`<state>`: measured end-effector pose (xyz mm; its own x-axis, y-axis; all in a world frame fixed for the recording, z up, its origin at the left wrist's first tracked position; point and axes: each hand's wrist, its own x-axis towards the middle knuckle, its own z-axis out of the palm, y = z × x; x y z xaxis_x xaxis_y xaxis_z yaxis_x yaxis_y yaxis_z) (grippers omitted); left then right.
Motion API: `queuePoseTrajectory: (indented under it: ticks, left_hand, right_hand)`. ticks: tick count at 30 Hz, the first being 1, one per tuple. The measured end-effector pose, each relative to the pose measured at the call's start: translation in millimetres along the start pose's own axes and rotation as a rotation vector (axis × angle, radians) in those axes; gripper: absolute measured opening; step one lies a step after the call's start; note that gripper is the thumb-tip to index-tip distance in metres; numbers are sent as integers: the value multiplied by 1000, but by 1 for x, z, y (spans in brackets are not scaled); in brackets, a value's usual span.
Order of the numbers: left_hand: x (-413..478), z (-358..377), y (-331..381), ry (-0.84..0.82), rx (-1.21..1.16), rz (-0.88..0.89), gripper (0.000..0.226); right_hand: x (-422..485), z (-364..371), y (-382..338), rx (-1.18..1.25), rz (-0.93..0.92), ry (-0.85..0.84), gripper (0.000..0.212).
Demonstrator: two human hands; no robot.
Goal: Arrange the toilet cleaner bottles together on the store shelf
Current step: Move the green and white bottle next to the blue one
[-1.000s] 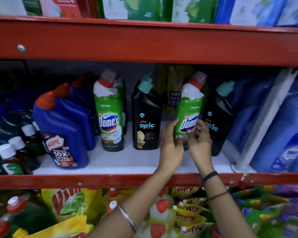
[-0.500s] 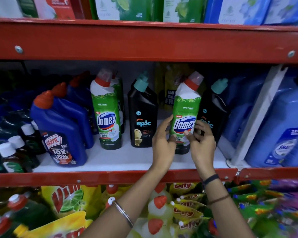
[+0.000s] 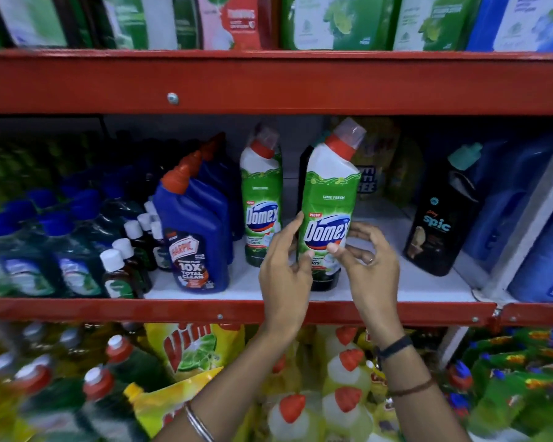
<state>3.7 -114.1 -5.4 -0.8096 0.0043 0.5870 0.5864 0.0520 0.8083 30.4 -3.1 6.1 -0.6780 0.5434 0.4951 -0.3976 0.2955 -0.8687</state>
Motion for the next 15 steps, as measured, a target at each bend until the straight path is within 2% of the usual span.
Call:
queuePoseTrajectory:
  ticks: [4,9,15]
  left_hand:
    - [6,-33,-15,59,60,6,58]
    - [16,-58,-32,102,112,20,62]
    - [15,-67,-40,64,137,16,66]
  right_hand:
    - [-11,38,-1,60,8,-29,35]
    - [-16,72,5,75,8,-53,38]
    - [-15,86,11,40,16,-56,40]
